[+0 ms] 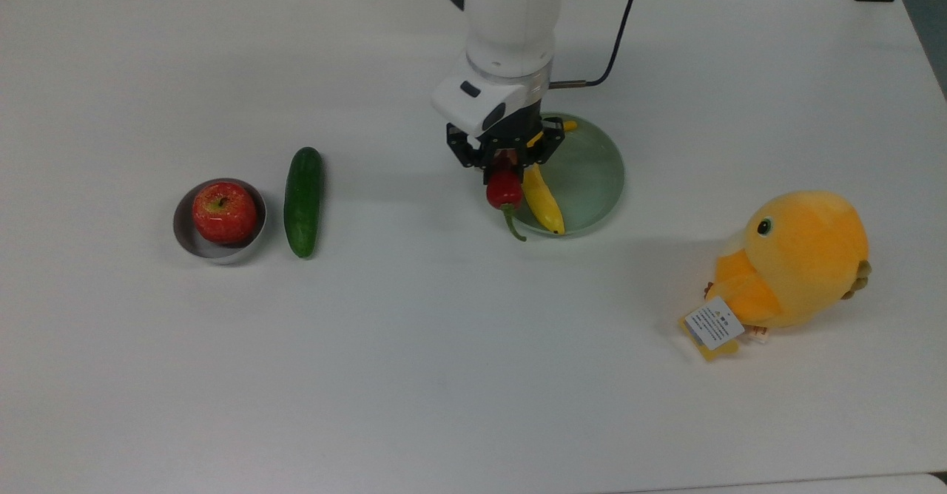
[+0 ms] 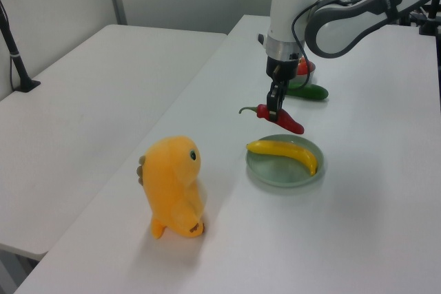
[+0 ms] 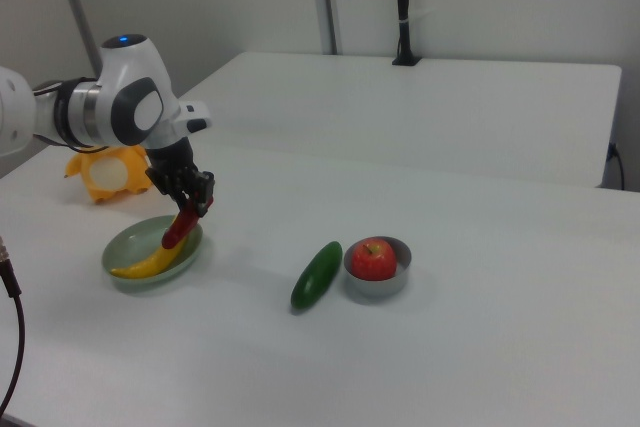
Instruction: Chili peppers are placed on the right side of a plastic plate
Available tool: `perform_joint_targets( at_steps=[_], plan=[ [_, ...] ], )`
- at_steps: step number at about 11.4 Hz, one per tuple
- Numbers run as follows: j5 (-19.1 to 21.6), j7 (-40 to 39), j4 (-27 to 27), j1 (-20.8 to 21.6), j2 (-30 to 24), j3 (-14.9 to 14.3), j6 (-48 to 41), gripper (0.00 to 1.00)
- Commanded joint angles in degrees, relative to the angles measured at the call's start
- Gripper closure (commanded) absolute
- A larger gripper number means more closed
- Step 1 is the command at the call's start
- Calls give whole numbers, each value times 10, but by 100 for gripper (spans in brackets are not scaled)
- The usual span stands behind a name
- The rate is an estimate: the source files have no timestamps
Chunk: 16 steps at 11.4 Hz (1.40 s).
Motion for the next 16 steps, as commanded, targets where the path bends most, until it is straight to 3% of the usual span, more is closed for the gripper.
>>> perform_joint_targets(
  at_steps=[1,4,7,8,9,10,16],
  plan=[
    [-19,-53,-22,0,4,-16,8,99],
    [-54,-71,-40,-5,16,-16,7,99],
    [-63,-76,-51,-3,28,-16,7,99],
    [-63,-75,-51,-4,28,-16,8,86],
    [-62,-71,-50,-4,28,-16,9,22],
    [-62,-70,-50,-3,28,-16,8,0],
    [-58,-29,-29,-31,-51,-16,-50,0]
  ],
)
